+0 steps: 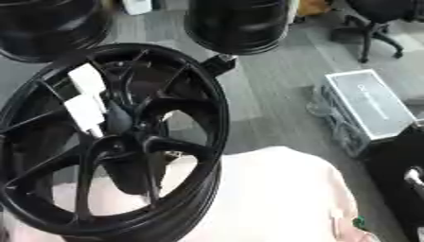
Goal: Pull the pin out of the wheel hub.
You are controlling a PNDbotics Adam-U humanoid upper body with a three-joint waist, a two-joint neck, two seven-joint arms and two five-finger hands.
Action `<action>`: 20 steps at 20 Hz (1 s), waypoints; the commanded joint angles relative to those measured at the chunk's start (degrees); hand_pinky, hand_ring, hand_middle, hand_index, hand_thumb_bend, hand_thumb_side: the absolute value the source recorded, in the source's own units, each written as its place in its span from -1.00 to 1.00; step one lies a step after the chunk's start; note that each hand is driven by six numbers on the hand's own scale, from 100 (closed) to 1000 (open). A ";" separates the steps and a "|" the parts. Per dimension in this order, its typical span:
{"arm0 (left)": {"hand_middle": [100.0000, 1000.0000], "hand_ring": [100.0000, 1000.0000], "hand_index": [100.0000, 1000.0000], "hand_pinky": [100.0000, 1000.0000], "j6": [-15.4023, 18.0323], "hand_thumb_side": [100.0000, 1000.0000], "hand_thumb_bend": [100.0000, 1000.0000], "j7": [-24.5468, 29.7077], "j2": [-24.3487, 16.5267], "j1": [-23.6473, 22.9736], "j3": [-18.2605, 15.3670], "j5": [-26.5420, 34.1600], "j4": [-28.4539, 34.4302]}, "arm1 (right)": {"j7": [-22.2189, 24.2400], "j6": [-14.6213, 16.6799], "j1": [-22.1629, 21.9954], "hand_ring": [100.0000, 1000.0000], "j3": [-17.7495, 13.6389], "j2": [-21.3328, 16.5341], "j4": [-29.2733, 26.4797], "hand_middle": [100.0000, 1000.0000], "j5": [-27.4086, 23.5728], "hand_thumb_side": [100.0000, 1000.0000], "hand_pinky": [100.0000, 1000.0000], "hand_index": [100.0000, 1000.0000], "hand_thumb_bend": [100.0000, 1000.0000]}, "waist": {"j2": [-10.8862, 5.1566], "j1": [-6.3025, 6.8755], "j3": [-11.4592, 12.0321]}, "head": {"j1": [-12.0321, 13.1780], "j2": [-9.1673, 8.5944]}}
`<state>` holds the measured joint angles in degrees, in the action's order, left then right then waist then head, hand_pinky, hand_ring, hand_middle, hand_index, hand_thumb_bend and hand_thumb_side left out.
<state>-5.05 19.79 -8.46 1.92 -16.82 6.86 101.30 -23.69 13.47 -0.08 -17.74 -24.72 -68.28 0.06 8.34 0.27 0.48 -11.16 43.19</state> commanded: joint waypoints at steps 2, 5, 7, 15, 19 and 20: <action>0.04 0.22 0.45 0.25 0.00 0.56 -0.46 0.23 -0.15 0.49 -0.01 0.42 1.51 | 1.96 2.49 1.87 0.13 2.39 5.18 -13.96 0.16 2.05 -0.28 0.32 0.51 -1.00 | -0.79 0.14 -0.18 | 0.17 -0.19; 0.04 0.22 0.45 0.25 0.11 0.56 -0.46 0.53 0.01 0.47 0.26 0.63 1.89 | 4.20 3.73 2.72 0.10 5.98 8.58 -19.72 0.11 0.34 -0.01 0.30 0.47 -1.00 | -0.72 0.37 -0.46 | 0.34 -0.07; 0.04 0.22 0.45 0.25 0.12 0.56 -0.46 0.71 0.12 0.51 0.43 0.73 2.10 | 6.30 4.30 2.61 0.10 8.84 9.75 -21.95 0.11 -0.82 0.02 0.29 0.48 -1.00 | -0.63 0.49 -0.59 | 0.62 0.04; 0.04 0.23 0.45 0.25 0.02 0.56 -0.46 1.39 0.57 0.68 1.17 0.85 2.53 | 12.29 4.19 1.85 0.07 14.84 10.32 -24.02 0.08 -4.41 0.10 0.28 0.47 -1.00 | -0.40 0.75 -0.29 | 1.95 0.66; 0.05 0.24 0.45 0.25 0.04 0.56 -0.46 1.52 0.64 0.62 1.45 0.69 2.53 | 14.56 3.98 2.14 0.07 16.25 9.79 -24.67 0.08 -5.07 0.09 0.28 0.47 -1.00 | -0.22 1.01 -0.61 | 2.63 0.87; 0.05 0.24 0.44 0.25 0.08 0.56 -0.46 1.60 0.59 0.56 1.53 0.63 2.52 | 14.88 3.87 2.16 0.06 16.40 9.73 -24.72 0.08 -5.20 0.10 0.28 0.47 -1.00 | -0.23 1.06 -0.65 | 2.79 0.90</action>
<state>-5.06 21.16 -7.48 2.06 -15.40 7.54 102.51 -9.47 17.28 1.52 -1.56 -13.85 -91.38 -4.64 8.56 1.39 -0.09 -8.65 43.76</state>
